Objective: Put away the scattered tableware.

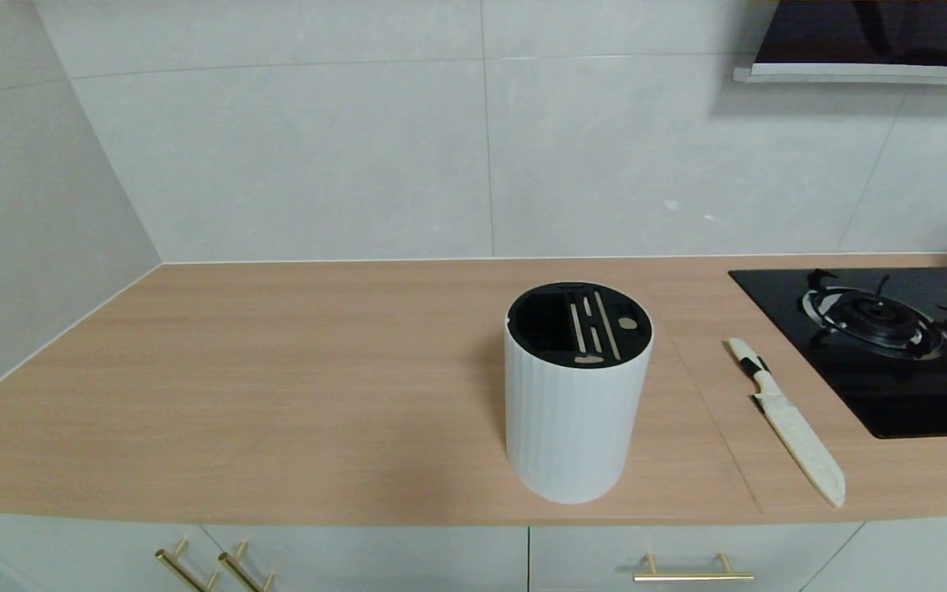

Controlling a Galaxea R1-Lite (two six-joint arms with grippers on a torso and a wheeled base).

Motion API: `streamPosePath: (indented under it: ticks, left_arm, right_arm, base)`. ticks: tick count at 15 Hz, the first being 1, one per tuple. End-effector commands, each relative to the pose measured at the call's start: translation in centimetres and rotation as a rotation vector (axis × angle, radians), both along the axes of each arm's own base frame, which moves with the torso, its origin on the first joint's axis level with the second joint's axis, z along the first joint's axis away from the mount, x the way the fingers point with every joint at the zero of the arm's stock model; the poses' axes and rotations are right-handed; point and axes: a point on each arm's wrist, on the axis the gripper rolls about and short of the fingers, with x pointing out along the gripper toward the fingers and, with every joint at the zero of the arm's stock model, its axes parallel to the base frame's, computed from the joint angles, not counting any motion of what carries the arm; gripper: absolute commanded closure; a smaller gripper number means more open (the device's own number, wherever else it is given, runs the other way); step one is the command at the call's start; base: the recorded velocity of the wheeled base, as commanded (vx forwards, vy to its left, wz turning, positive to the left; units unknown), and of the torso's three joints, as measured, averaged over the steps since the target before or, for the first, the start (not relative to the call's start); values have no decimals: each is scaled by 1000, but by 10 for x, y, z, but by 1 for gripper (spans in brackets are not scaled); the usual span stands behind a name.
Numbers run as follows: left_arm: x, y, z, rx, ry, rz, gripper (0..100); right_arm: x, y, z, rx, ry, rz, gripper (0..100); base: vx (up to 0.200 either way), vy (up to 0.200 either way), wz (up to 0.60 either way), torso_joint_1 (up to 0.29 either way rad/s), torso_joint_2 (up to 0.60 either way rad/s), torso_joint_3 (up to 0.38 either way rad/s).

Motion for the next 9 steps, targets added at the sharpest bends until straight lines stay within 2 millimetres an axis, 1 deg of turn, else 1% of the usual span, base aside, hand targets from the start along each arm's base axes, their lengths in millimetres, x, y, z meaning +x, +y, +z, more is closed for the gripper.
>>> streamPosePath:
  ticks: [1, 6, 9]
  left_arm:
    - [0, 0, 0, 0, 0, -1, 0]
    - [0, 0, 0, 0, 0, 1, 0]
    - [0, 0, 0, 0, 0, -1, 0]
  right_arm:
    - [0, 0, 0, -1, 1, 1, 0]
    - [0, 0, 0, -1, 1, 1, 0]
    - [0, 0, 0, -1, 1, 1, 0]
  base:
    - [0, 0, 0, 266, -569, -305]
    - [0, 0, 0, 281, -585, -309]
    - [0, 0, 0, 211, -426, -224]
